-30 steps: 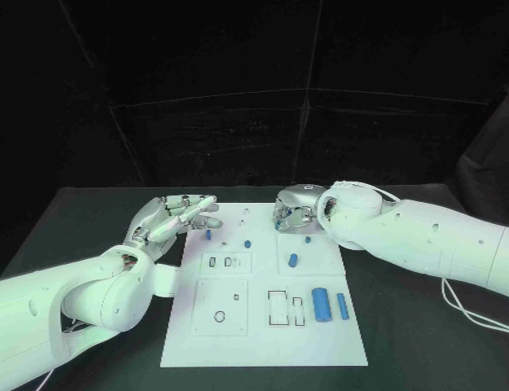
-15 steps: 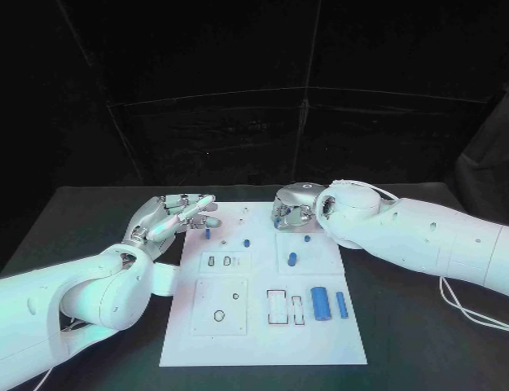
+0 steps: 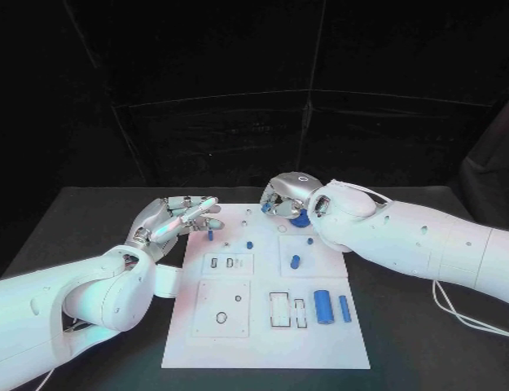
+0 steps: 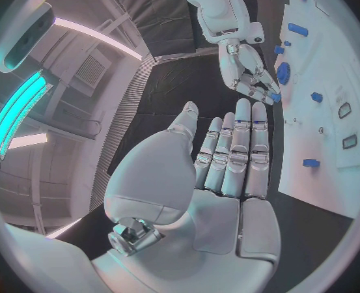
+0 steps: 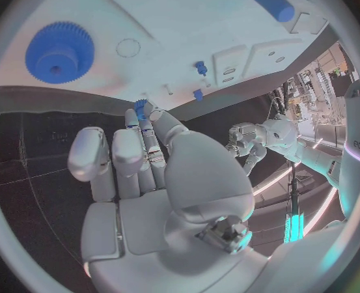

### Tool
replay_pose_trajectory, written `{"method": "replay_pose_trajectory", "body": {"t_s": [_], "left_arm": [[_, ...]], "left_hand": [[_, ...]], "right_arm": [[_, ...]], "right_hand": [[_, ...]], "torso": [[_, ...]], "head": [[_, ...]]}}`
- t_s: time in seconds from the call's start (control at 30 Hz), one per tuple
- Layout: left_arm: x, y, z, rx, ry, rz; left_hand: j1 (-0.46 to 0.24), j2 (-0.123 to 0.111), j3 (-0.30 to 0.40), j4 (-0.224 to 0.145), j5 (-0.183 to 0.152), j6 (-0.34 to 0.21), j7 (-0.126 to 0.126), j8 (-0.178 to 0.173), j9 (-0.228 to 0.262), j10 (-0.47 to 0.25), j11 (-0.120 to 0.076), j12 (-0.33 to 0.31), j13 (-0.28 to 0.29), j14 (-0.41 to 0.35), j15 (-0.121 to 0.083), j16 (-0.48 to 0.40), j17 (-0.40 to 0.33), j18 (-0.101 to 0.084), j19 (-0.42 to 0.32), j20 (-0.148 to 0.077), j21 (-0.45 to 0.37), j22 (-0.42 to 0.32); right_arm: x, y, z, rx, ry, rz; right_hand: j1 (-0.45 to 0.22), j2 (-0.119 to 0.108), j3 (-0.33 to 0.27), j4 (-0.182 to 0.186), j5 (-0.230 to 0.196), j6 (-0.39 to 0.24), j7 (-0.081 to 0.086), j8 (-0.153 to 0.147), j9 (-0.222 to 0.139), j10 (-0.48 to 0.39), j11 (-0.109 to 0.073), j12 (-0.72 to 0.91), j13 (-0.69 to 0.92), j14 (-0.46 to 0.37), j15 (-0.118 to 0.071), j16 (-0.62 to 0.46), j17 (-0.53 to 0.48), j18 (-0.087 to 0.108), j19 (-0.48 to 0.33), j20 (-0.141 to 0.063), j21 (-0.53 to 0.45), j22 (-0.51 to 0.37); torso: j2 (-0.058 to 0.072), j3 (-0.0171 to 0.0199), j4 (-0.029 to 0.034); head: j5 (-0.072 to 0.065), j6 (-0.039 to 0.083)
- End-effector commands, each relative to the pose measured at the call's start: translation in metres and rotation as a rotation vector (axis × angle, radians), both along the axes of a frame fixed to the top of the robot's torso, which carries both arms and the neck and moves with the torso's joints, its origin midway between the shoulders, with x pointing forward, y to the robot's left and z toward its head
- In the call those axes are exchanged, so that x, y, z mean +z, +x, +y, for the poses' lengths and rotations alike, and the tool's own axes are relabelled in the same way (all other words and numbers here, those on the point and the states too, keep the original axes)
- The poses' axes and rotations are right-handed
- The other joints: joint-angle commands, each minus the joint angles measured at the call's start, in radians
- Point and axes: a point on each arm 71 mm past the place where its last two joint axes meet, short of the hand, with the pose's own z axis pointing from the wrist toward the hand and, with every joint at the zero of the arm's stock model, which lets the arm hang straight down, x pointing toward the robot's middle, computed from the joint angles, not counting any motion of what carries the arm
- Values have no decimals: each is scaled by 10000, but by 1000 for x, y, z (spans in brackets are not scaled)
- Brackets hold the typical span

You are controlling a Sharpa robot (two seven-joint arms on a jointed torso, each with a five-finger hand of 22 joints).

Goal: Assemble the parts on the task board

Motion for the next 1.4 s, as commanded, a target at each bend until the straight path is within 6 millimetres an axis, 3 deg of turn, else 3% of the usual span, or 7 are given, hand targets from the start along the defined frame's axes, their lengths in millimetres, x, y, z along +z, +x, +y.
{"method": "replay_pose_trajectory", "body": {"t_s": [0.03, 0.47, 0.83, 1.4], "left_arm": [[3, -1, -3, -226, -80, -86], [6, -1, -3, -295, -100, -115], [8, -2, -4, -339, -93, -74], [8, -1, -4, -383, -75, -7]], "left_hand": [[-2, 118, -12, -67, -3, 4, 37, -62, -12, 30, 45, -42, -7, 39, 32, -32, 14, 64, 67, 4, -49, -14], [7, 123, -7, -78, -4, 7, 32, -67, -12, 32, 43, -50, -8, 34, 33, -46, 18, 64, 67, 5, -58, -21], [7, 123, -7, -78, -4, 7, 32, -67, -12, 32, 43, -50, -8, 34, 33, -46, 18, 64, 67, 5, -58, -21], [20, 130, 0, -105, -5, 2, 30, -87, -14, 24, 44, -79, -11, 24, 35, -84, 30, 64, 68, 8, -83, -40]], "right_arm": [[7, 3, 4, -193, 522, -563], [5, 10, 23, -53, 375, -220], [1, 16, 29, -285, -252, -76], [-1, 18, 37, -430, -769, -150]], "right_hand": [[-81, -138, 219, 16, 37, 64, 12, 18, 5, 51, 20, -11, 14, 24, 32, 54, 1, -60, 14, 23, 52, 30], [-358, -397, 792, 97, -49, 56, 12, 17, 7, 35, 29, -17, 13, 8, 41, 132, -7, -66, 8, 33, 91, 73], [-487, -527, 988, 174, -235, 39, 15, 17, 8, 5, 37, -17, 14, -2, 50, 155, -29, -69, 9, 43, 105, 94], [-615, -695, 1113, 250, -286, -17, 23, 2, 1, -59, 50, -29, 8, -60, 62, 52, -244, -55, -51, 52, 73, 23]], "torso": [[52, -21, 70], [180, -89, 172], [236, -110, 227], [257, -125, 207]], "head": [[21, 16], [-48, 38], [-72, 4], [-30, -42]]}}
